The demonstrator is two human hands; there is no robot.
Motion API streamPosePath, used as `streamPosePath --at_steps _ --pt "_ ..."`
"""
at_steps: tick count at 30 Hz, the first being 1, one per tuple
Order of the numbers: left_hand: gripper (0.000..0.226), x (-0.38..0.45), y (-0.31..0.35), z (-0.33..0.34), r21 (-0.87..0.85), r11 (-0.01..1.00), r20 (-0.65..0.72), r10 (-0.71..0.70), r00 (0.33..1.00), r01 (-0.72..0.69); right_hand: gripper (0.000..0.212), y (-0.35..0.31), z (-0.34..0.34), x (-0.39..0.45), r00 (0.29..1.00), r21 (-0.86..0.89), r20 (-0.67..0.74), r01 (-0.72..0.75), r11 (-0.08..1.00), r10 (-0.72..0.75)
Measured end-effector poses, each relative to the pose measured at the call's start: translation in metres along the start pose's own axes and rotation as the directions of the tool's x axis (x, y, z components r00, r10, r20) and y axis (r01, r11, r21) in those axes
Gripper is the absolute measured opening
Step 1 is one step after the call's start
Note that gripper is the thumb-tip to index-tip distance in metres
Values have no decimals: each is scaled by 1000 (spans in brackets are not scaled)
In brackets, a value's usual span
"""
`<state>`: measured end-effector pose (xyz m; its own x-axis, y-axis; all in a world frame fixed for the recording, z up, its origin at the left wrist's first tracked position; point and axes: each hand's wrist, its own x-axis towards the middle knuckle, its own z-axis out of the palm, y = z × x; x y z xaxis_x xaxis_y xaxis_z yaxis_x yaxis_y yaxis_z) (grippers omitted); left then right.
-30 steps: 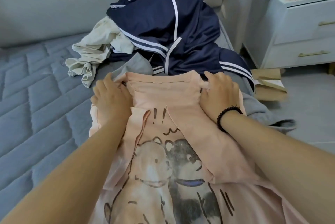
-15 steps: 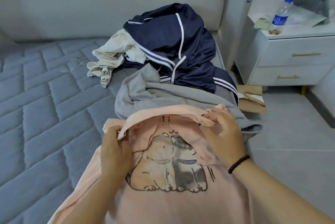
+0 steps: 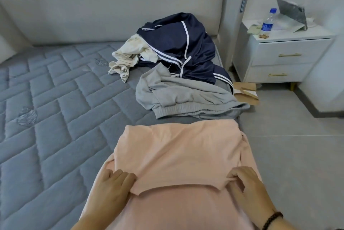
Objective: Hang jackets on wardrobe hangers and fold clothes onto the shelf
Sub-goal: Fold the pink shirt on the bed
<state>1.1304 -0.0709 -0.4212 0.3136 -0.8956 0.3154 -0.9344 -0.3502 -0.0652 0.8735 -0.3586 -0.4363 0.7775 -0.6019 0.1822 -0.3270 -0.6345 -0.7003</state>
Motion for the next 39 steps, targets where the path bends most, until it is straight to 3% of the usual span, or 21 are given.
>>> streamPosePath --at_steps 2,4,13,16,19,22,26,30,33,39 --pt "22 -23 9 -4 29 999 23 12 1000 -13 49 0 -6 -30 999 -9 26 -26 1000 27" --pt "31 -41 18 -12 44 999 45 -17 999 15 54 -5 -11 -59 993 -29 76 -84 996 86" --pt "36 -107 53 -40 39 999 102 -39 994 35 4 -39 -39 -137 964 -219 249 152 964 -96" --pt "31 -129 61 -44 50 998 116 -36 993 30 22 -47 -44 -151 926 -291 375 167 942 -48" --pt "28 -147 69 -54 59 996 164 -78 983 69 22 -53 -48 -161 865 -324 502 189 927 0" --pt "56 -163 78 -61 8 979 231 -198 952 202 23 -58 -50 -170 808 -313 588 182 932 39" --pt "38 -182 104 -61 -137 919 141 -351 926 370 24 -55 -56 -177 810 -231 582 77 970 74" --pt "54 -175 148 -58 -299 871 103 -376 921 390 27 -53 -61 -177 889 -159 445 -45 986 112" --pt "53 -147 185 -57 -366 891 101 -250 963 270 21 -46 -63 -174 941 -92 285 -165 982 185" --pt "44 -87 259 -47 -538 842 154 52 987 40 39 -19 -61 -165 865 89 196 -484 870 461"
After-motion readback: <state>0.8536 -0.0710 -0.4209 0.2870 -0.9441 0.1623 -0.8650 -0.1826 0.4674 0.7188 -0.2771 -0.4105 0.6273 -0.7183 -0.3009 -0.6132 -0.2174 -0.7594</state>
